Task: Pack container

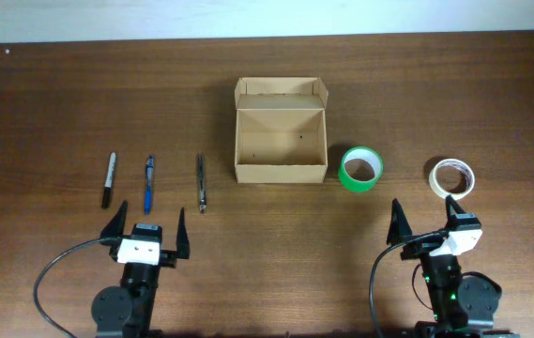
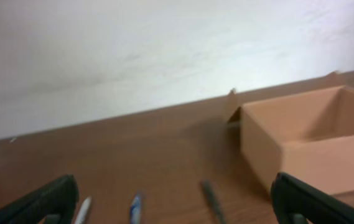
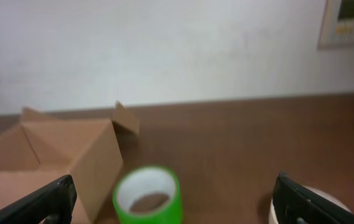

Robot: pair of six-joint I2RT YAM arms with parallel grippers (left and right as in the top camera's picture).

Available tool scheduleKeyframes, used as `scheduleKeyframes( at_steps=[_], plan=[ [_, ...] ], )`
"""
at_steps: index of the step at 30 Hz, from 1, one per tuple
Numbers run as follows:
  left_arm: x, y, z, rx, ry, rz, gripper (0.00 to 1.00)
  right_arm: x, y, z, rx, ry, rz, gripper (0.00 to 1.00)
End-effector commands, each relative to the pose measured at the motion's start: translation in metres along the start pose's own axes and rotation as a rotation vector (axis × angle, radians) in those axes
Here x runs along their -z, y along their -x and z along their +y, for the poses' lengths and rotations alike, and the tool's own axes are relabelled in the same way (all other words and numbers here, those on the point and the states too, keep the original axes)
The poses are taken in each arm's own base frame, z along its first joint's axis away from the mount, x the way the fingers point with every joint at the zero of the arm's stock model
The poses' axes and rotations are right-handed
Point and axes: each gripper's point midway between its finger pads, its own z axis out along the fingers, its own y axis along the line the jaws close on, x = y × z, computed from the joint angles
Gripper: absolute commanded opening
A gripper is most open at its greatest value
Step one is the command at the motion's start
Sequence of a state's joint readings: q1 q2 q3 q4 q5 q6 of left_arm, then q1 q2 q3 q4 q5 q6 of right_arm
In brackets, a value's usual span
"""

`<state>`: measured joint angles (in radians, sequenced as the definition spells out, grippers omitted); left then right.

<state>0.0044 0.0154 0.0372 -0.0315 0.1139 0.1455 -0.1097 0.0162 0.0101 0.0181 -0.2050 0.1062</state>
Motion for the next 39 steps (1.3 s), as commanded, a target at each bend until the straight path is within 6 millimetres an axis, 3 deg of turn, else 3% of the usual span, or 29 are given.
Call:
scheduleKeyframes(
  at_steps=[1,6,8,14,18,23,27,31,35,39],
  plan=[
    [0.003,0.012,-0.023,0.014,-0.138,-0.040,0.99,0.002,0.016,0.020,-0.073,0.114,-0.058,0.99],
    [0.014,0.044,-0.034,0.028,-0.230,-0.013,0.99,0.012,0.028,0.051,-0.139,0.280,-0.010,0.99],
    [0.018,0.068,-0.032,0.030,-0.239,-0.008,0.99,0.021,0.043,0.062,-0.137,0.330,0.003,0.99],
    [0.017,0.163,-0.031,0.042,-0.322,0.020,0.99,0.064,0.113,0.084,-0.148,0.357,0.061,0.99],
    [0.004,0.216,-0.035,0.075,-0.408,0.116,0.99,0.097,0.150,0.096,-0.136,0.338,0.209,0.99],
    [-0.003,0.257,-0.039,0.108,-0.468,0.248,0.99,0.130,0.172,0.105,-0.120,0.323,0.490,0.99],
    [0.004,0.278,-0.047,0.126,-0.539,0.261,0.99,0.137,0.196,0.107,-0.083,0.322,0.595,0.99],
    [0.011,0.281,-0.052,0.113,-0.572,0.251,0.99,0.128,0.209,0.100,-0.066,0.289,0.627,0.99],
    [0.003,0.263,-0.051,0.072,-0.565,0.314,0.99,0.107,0.188,0.079,-0.056,0.207,0.786,0.99],
    [-0.035,0.237,-0.040,0.062,-0.500,0.422,0.99,0.061,0.159,0.052,-0.052,0.134,1.001,0.99]
  ],
)
